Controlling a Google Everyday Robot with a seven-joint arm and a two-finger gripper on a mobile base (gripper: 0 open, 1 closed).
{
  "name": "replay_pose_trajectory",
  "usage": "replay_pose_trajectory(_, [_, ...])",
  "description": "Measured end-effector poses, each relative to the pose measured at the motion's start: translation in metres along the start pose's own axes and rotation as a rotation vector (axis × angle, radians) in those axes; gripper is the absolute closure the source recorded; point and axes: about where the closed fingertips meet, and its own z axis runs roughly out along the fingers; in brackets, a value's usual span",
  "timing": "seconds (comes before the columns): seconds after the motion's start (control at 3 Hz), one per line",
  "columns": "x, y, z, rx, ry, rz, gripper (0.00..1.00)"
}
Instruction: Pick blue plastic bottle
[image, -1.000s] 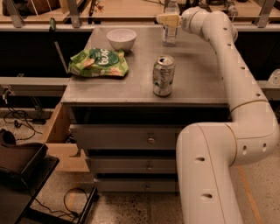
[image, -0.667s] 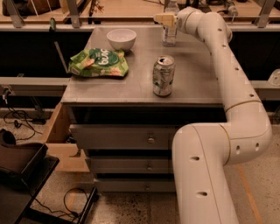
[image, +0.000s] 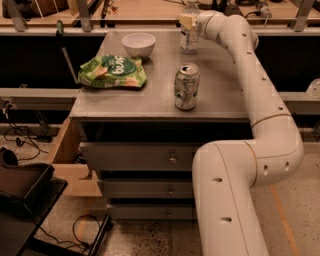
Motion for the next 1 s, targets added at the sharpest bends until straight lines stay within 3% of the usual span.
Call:
replay_pose_trajectory(0.33, [0.0015,0.0018,0.0017,-0.002,0.002,0.001,0.94])
replay_pose_trajectory(0.67, [0.0026,0.0034,0.0031,-0.005,0.003,0.001,1.0])
replay_pose_trajectory(1.0, [-0.0043,0.0094,0.002,-0.023,-0.007,0.004,1.0])
